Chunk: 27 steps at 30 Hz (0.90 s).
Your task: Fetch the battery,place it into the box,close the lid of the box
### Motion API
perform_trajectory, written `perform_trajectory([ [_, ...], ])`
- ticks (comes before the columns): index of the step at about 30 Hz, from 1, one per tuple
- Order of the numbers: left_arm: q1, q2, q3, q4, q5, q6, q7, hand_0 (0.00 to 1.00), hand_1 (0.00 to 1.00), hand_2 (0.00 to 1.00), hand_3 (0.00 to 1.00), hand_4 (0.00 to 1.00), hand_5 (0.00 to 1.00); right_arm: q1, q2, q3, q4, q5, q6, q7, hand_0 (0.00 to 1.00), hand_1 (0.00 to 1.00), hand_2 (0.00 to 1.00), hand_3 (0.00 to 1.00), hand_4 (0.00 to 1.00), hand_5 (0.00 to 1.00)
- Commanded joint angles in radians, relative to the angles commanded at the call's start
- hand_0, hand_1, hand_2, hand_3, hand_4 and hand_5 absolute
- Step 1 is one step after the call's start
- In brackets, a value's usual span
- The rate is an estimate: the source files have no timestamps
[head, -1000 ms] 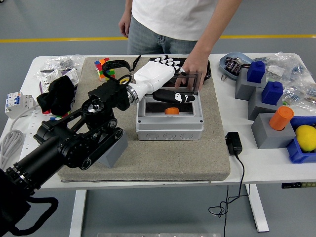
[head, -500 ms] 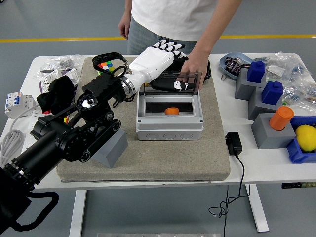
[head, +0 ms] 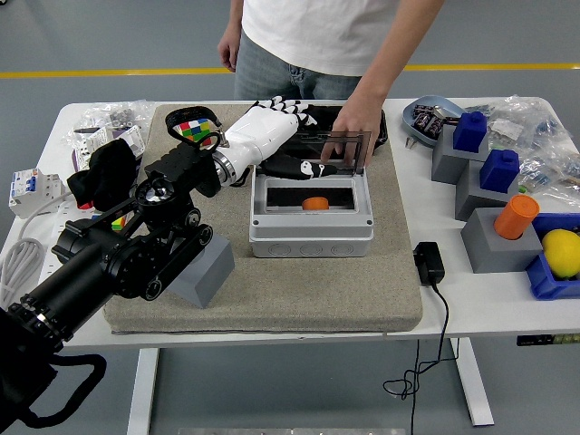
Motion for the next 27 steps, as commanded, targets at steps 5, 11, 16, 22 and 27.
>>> perform_trajectory([
  [5, 0.006, 0.0, 0.033, -0.019, 0.0, -0.005, 0.001, 0.998, 0.998, 0.988, 0.737, 0.998, 0.998, -0.002, 0.0, 0.0, 0.0, 0.0, 0.0, -0.001, 0.845, 0.785, 0.779, 0.795, 0.998, 0.965],
  [11, 0.007, 0.0, 0.093, -0.048, 0.0, -0.008, 0.007, 0.998, 0.998, 0.99, 0.729, 0.998, 0.998, -0.004, -0.001, 0.001, 0.0, -0.002, 0.0, -0.002, 0.844, 0.784, 0.778, 0.796, 0.998, 0.965],
  [16, 0.008, 0.0, 0.134, -0.06, 0.0, -0.01, 0.012, 0.998, 0.998, 0.99, 0.729, 0.998, 0.998, -0.006, -0.001, 0.002, 0.0, -0.002, 0.001, -0.003, 0.844, 0.784, 0.778, 0.796, 0.998, 0.965],
  [22, 0.011, 0.0, 0.17, -0.083, 0.0, -0.014, 0.018, 0.998, 0.998, 0.99, 0.728, 0.998, 0.998, -0.005, -0.001, 0.001, 0.0, 0.0, 0.0, -0.002, 0.844, 0.784, 0.778, 0.797, 0.998, 0.963],
  [27, 0.01, 0.0, 0.193, -0.105, 0.0, -0.018, 0.024, 0.998, 0.998, 0.988, 0.727, 0.998, 0.998, -0.004, -0.001, 0.006, 0.0, -0.003, 0.001, -0.003, 0.844, 0.784, 0.778, 0.797, 0.998, 0.963],
])
